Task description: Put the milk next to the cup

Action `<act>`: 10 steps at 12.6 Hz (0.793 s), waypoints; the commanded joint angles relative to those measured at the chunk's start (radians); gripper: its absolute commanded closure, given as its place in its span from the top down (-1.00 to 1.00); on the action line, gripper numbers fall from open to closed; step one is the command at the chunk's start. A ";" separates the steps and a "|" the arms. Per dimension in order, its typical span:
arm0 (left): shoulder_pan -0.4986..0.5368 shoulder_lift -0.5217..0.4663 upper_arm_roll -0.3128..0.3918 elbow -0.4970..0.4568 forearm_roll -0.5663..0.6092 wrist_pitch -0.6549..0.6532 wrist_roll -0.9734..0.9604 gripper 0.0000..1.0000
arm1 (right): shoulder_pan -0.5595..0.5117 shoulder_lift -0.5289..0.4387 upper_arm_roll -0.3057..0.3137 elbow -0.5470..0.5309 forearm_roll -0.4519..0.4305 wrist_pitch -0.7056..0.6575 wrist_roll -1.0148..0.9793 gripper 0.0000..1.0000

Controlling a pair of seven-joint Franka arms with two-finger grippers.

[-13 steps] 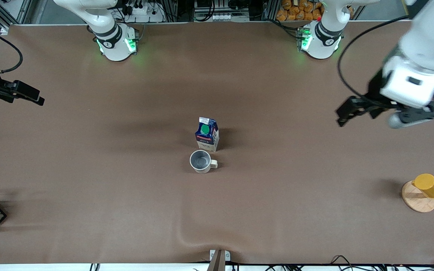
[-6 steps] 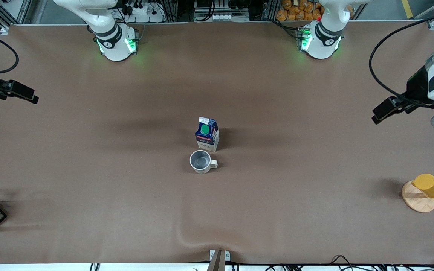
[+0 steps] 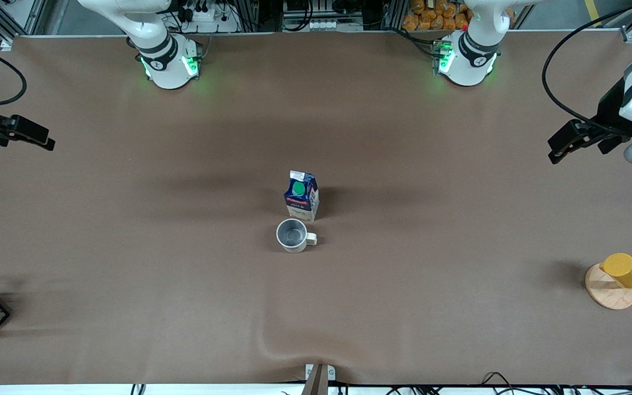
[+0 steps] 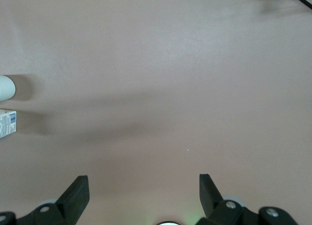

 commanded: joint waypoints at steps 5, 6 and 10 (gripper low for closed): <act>-0.057 -0.031 0.075 -0.011 -0.006 -0.122 0.169 1.00 | -0.006 -0.009 0.004 0.008 -0.016 0.004 -0.020 1.00; -0.064 -0.034 0.072 -0.015 -0.012 -0.154 0.172 1.00 | -0.006 -0.009 0.004 0.008 -0.016 0.010 -0.022 1.00; -0.064 -0.031 0.087 0.012 -0.012 -0.179 0.230 1.00 | -0.006 -0.010 0.004 0.008 -0.015 0.010 -0.020 1.00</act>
